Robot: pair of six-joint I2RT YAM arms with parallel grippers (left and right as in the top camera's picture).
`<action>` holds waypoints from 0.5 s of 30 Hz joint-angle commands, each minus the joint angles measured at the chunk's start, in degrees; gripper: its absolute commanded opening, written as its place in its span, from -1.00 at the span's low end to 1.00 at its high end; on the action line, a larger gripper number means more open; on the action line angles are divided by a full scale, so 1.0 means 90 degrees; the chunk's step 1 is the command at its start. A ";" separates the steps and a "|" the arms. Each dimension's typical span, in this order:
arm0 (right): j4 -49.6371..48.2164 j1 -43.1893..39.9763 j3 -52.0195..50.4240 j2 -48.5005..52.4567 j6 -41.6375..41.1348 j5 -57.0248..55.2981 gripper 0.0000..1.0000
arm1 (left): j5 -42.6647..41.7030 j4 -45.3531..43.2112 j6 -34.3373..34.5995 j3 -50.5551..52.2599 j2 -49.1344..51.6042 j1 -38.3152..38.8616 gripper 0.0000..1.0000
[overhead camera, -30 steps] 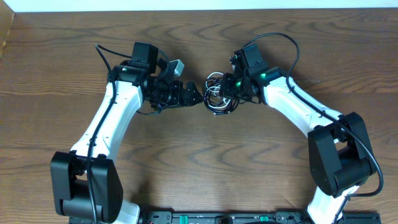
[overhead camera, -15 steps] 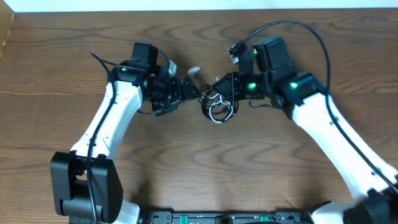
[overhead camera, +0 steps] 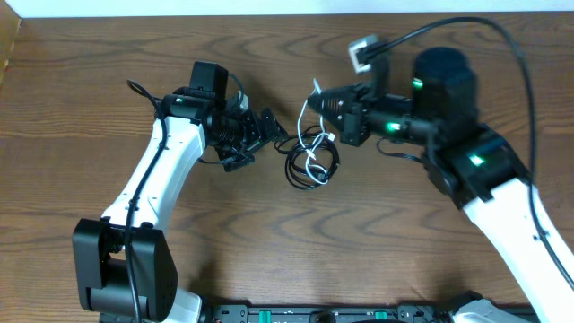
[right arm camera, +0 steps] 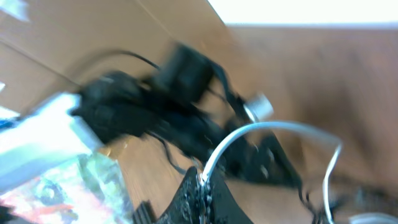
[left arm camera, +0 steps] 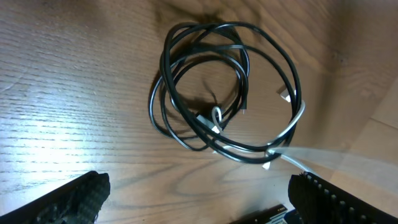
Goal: Untangle cables
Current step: 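Lift the white cable upward and back with the right gripper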
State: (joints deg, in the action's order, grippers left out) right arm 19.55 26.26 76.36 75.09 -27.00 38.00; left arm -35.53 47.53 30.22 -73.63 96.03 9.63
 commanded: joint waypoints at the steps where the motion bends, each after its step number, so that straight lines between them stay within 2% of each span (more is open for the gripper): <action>1: -0.0537 -0.0041 0.0041 -0.0529 -0.0068 0.0104 -0.98 | 0.0197 0.0017 0.0053 0.0049 0.0024 0.0012 0.93; 4: -0.0952 -0.0063 0.0039 -0.0835 -0.0066 -0.0131 -0.97 | 0.0197 0.0015 0.0051 0.0049 0.0024 0.0012 0.95; 11: -0.1557 -0.0061 0.0041 -0.1265 -0.0381 -0.1897 -0.97 | 0.0199 0.0012 0.0032 0.0063 0.0024 0.0012 0.95; 15: -0.1962 -0.0061 0.0039 -0.1302 -0.0376 -0.2164 -0.98 | 0.0194 0.0017 0.0032 0.0073 0.0024 0.0015 0.95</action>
State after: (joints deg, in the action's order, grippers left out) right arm 3.07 26.06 76.36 64.18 -29.32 24.27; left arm -34.30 47.53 30.22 -73.63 96.03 9.63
